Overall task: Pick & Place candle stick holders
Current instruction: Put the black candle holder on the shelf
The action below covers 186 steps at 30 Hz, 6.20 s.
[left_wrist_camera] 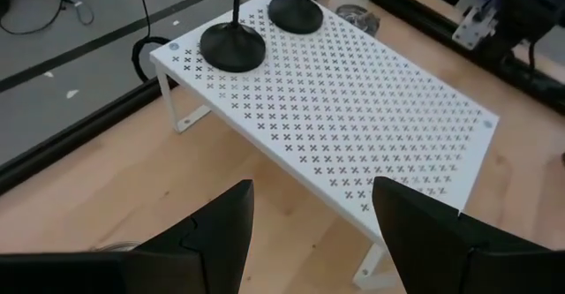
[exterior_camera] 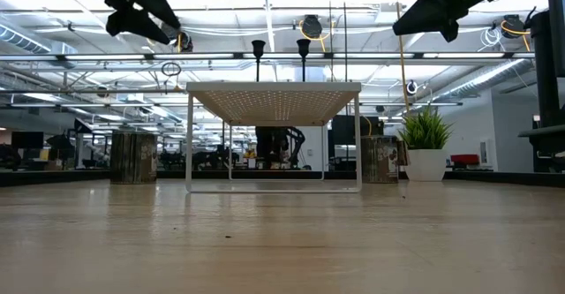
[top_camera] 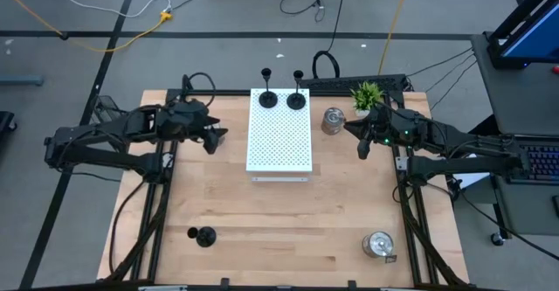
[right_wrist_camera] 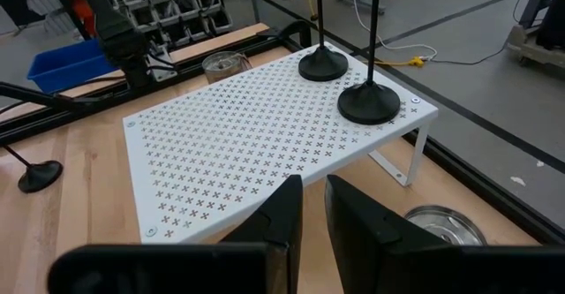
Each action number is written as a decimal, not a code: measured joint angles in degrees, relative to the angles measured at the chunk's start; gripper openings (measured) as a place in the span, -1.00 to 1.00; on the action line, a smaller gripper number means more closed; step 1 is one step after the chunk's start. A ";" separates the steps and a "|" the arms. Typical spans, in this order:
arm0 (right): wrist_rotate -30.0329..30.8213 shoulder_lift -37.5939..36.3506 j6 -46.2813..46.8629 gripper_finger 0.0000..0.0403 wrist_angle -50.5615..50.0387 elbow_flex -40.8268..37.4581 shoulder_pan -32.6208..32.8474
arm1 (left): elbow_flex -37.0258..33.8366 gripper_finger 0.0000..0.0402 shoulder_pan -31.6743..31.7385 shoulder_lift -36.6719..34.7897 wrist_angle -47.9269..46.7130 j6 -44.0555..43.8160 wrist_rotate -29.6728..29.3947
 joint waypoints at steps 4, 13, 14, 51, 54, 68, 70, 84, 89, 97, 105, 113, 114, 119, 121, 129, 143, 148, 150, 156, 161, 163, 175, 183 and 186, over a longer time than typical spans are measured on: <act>0.00 0.00 -0.07 -0.79 0.00 0.00 -0.01 | 0.00 0.19 0.13 -0.15 0.54 -1.78 -0.46; 0.00 0.02 -0.07 -0.79 0.00 0.00 0.00 | 0.00 0.19 1.03 -0.57 6.33 -1.36 8.14; 0.00 0.01 -0.07 -0.79 -0.01 0.00 -0.01 | 0.00 0.19 1.01 -0.63 6.41 -0.04 11.74; -0.02 0.00 -0.12 -0.79 -0.24 0.00 0.00 | 0.00 0.19 -29.67 -4.59 1.29 -4.43 24.97; 0.00 0.02 -0.12 -0.79 -0.29 0.00 -0.01 | 0.00 0.19 -31.49 -4.61 0.69 -6.24 24.18; 0.00 0.01 -1.41 -0.79 -0.28 0.00 -0.01 | 0.00 0.19 -40.84 -4.52 0.75 -17.84 18.91; 0.00 0.02 -1.76 -0.79 -0.28 0.00 0.01 | 0.01 0.19 -41.60 -4.52 0.45 -19.84 18.82; 0.00 0.02 -1.65 -0.79 -0.37 0.00 0.01 | 0.00 0.19 -48.82 -4.52 -6.88 -35.46 15.45; 0.00 0.02 -3.05 -0.79 -0.37 0.00 0.00 | 0.00 0.19 -51.83 -4.52 -7.71 -39.05 11.82; 0.00 0.02 -3.18 -0.79 -0.39 0.00 -0.01 | 0.00 0.19 -54.70 -4.52 -8.51 -43.58 8.46; -0.02 0.02 -3.11 -0.79 -0.42 0.00 -0.01 | 0.01 0.19 -54.69 -3.36 -12.17 -48.19 8.52; -0.01 0.01 -2.73 -0.79 -0.41 -0.01 0.00 | 0.00 0.19 -56.17 2.08 -11.76 -51.85 13.04; -0.02 0.00 -2.67 -0.79 -0.39 -0.02 0.02 | 0.00 0.19 -56.59 2.54 -11.23 -52.08 13.00; -0.01 0.01 -2.67 -0.79 -0.37 -0.02 -0.01 | 0.02 0.19 -58.45 4.54 -8.37 -52.74 12.28; -0.02 0.00 -2.67 -0.79 -0.35 -0.02 -0.01 | 0.02 0.19 -58.97 6.02 -8.64 -53.39 12.16; 0.00 0.02 -2.67 -0.79 -0.27 -0.02 -0.01 | 0.02 0.19 -59.14 9.27 -8.37 -53.58 11.92; -0.01 0.00 -2.67 -0.79 -0.12 -0.02 0.00 | 0.02 0.19 -58.97 9.40 -11.07 -54.14 10.14; 0.00 0.02 -2.79 -0.79 -0.13 -0.02 0.00 | 0.02 0.19 -58.95 10.53 -10.98 -54.24 9.96; 0.00 0.00 -2.83 -0.79 -0.13 -0.02 0.00 | 0.02 0.19 -59.04 11.58 -10.94 -54.25 10.95; 0.00 0.02 -3.09 -0.79 -0.13 -0.02 0.01 | 0.02 0.19 -59.06 13.20 -10.90 -55.18 11.96; 0.00 0.00 -3.11 -0.79 0.01 -0.02 -0.01 | 0.02 0.19 -59.04 13.20 -10.96 -55.62 11.69; 0.00 0.00 -3.11 -0.79 0.02 -0.02 0.01 | 0.02 0.19 -59.04 13.18 -10.94 -55.49 11.67; 0.00 0.01 -3.11 -0.79 0.02 -0.02 0.01 | 0.02 0.19 -59.04 13.18 -10.79 -46.66 11.50; 0.00 0.00 -3.11 -0.79 0.02 -0.02 -0.01 | 0.02 0.19 -59.04 13.18 -10.75 -44.64 11.50; 0.00 0.00 -3.11 -0.79 0.02 -0.02 -0.01 | 0.02 0.19 -59.04 13.18 -10.67 -44.64 11.47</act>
